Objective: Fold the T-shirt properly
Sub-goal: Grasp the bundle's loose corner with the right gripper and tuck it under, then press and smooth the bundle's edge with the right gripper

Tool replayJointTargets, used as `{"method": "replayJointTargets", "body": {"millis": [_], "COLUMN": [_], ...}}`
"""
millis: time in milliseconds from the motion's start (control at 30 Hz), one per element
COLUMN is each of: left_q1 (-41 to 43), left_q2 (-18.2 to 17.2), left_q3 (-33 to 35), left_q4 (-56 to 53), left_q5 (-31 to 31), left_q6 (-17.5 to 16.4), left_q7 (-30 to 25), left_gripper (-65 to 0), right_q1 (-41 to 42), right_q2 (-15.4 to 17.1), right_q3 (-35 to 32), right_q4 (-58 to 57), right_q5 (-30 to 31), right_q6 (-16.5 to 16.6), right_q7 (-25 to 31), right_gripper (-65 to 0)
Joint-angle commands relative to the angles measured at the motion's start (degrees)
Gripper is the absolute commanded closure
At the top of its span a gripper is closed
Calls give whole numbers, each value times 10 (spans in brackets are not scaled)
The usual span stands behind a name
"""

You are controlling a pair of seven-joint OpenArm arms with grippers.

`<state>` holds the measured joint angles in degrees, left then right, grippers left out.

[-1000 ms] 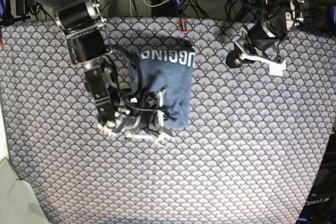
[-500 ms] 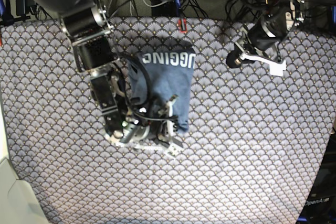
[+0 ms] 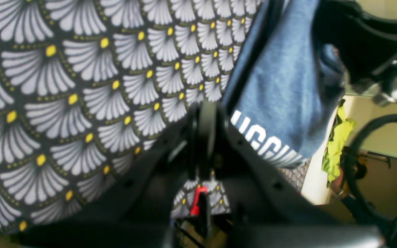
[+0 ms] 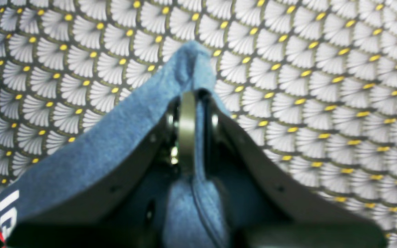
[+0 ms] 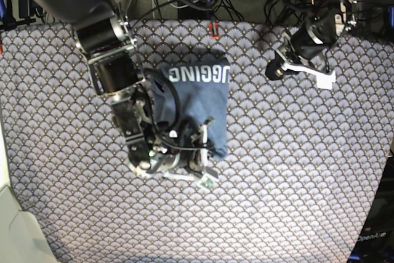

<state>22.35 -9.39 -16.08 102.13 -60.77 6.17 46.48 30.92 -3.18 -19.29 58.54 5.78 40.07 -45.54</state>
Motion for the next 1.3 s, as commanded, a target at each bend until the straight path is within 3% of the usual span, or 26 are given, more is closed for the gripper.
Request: {"method": "replayJointTargets", "body": {"millis": [0, 300, 400, 567, 667, 833, 1133, 1267], "left_q1": [-2, -2, -9, -9, -9, -9, -19, -21], "left_q2": [-3, -3, -3, -3, -3, -3, -2, -2], "left_q3": [-2, -2, -2, -2, -1, -1, 1, 0], "left_q4": [10, 10, 10, 10, 10, 10, 10, 10], "left_q5": [-12, -12, -13, -13, -13, -13, -13, -13], "left_q6": [-7, -7, -7, -7, -7, -7, -7, -7], "left_q7": [-2, -2, 2, 2, 2, 2, 3, 3], "left_gripper": [-3, -3, -3, -3, -3, -3, -3, -3], "right_q1": [20, 24, 24, 21, 24, 18, -80, -160], "right_q2": [-5, -5, -4, 0, 0, 0, 31, 48], "right_q3": [2, 1, 0, 0, 1, 3, 39, 67], "right_q4": [8, 7, 6, 6, 8, 81, 372, 466], "right_q5": [7, 7, 6, 6, 6, 6, 9, 10], "right_q6": [-1, -1, -1, -1, -1, -1, -1, -1], "right_q7": [20, 22, 21, 20, 20, 15, -160, -168], "right_gripper": [0, -15, -102, -312, -360, -358, -351, -240]}}
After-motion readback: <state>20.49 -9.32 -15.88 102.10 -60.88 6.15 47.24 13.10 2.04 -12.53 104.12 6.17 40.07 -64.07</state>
